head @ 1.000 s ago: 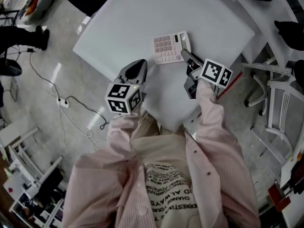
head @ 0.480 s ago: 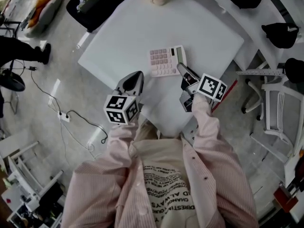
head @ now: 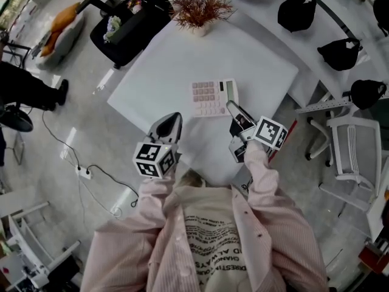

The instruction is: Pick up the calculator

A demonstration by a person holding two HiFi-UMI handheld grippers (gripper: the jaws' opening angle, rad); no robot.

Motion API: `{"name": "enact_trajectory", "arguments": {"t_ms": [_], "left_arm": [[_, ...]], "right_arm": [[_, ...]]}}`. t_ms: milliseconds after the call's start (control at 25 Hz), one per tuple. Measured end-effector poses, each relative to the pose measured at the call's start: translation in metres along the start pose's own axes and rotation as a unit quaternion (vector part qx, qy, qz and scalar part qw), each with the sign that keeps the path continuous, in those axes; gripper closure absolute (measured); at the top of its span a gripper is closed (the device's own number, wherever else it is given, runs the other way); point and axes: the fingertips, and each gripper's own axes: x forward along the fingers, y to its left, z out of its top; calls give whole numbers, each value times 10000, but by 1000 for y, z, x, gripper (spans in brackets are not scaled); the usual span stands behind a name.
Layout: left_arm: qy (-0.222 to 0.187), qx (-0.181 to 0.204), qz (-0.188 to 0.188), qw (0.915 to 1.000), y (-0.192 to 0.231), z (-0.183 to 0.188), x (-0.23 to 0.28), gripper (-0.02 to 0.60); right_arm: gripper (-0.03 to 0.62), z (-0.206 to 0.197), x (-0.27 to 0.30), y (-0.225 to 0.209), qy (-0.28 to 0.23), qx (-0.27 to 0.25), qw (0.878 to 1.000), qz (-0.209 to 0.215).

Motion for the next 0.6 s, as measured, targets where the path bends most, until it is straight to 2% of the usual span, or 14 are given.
{"name": "enact_trajectory", "arguments": {"t_ms": [160,520,600], "left_arm": [[-113,119,-24,9999,-4,10,-10,580],[-443,281,-66,9986,-8,39,-32,580],[-529,314,-71,9981,-10,45,-35,580]], "right_arm": [[540,11,-14,13,-157,40,9998,101],[540,19,-44,34,-487,253,9985,8],[540,21,-49,42,-548,223,9981,162]]}}
